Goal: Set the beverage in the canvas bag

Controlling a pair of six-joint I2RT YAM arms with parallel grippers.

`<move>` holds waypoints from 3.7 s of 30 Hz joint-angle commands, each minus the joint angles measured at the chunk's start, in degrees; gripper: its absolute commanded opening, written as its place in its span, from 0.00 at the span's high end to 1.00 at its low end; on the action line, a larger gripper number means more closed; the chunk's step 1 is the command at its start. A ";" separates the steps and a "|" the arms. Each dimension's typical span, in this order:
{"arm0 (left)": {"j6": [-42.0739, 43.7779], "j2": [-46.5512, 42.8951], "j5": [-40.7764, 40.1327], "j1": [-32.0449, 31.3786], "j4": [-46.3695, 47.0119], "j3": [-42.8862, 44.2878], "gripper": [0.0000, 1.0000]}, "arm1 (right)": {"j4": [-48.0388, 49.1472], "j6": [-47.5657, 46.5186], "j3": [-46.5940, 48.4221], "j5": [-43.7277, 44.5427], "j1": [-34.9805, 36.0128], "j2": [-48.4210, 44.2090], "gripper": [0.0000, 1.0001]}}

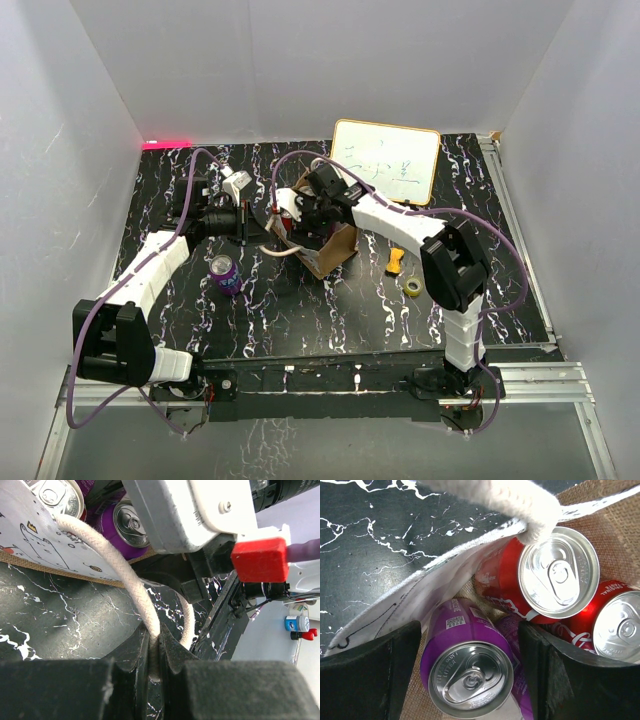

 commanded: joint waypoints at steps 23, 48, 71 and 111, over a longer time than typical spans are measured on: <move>0.98 -2.10 1.39 -0.04 0.11 -0.02 1.00 | 5.10 11.61 -5.48 7.21 0.63 -15.17 0.30; 1.02 -3.37 -3.06 -0.04 0.52 0.66 0.95 | -1.13 15.26 -13.32 5.41 -3.54 -22.97 0.49; 21.24 -13.73 -27.34 0.58 -21.22 12.47 0.03 | -3.97 15.40 -11.94 0.41 -3.44 -27.82 0.25; 30.21 -8.44 -36.50 -0.90 -19.64 -6.36 0.34 | 0.48 20.41 -19.13 -10.73 -17.34 -38.73 0.18</move>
